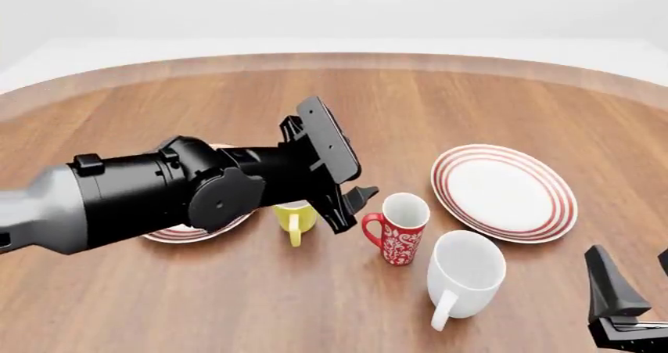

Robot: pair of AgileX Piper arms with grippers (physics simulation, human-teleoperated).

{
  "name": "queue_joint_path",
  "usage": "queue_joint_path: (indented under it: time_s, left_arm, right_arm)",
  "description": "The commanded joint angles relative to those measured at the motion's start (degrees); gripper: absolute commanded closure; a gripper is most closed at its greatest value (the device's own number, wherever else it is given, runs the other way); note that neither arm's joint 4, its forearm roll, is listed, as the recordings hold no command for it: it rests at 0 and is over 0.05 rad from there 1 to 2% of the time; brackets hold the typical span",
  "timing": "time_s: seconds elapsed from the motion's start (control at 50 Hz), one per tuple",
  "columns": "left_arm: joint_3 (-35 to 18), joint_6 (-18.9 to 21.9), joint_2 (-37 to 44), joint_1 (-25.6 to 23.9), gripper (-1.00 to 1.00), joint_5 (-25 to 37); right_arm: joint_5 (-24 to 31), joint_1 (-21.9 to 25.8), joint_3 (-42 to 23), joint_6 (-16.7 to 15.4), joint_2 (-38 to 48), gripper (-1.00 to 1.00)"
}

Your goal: Put the red mug on the left plate.

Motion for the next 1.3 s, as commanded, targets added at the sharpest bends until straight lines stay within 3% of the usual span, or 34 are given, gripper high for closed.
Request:
queue_joint_path:
  time_s: [0.02,0.58,1.3]
  left_arm:
    - [2.8,-1.8,1.0,-0.3,-1.0,-3.4]
    - [9.6,-7.1,5.6,-0.3,-1.0,-15.1]
    - [12.3,-9.7,10.2,0.0,-1.0,-23.1]
  right_arm:
    - [0.0,0.0,0.0,0.0,0.0,-1.0]
    - [0.0,0.0,0.0,0.0,0.0,-1.0]
    - [0.0,0.0,0.0,0.0,0.0,-1.0]
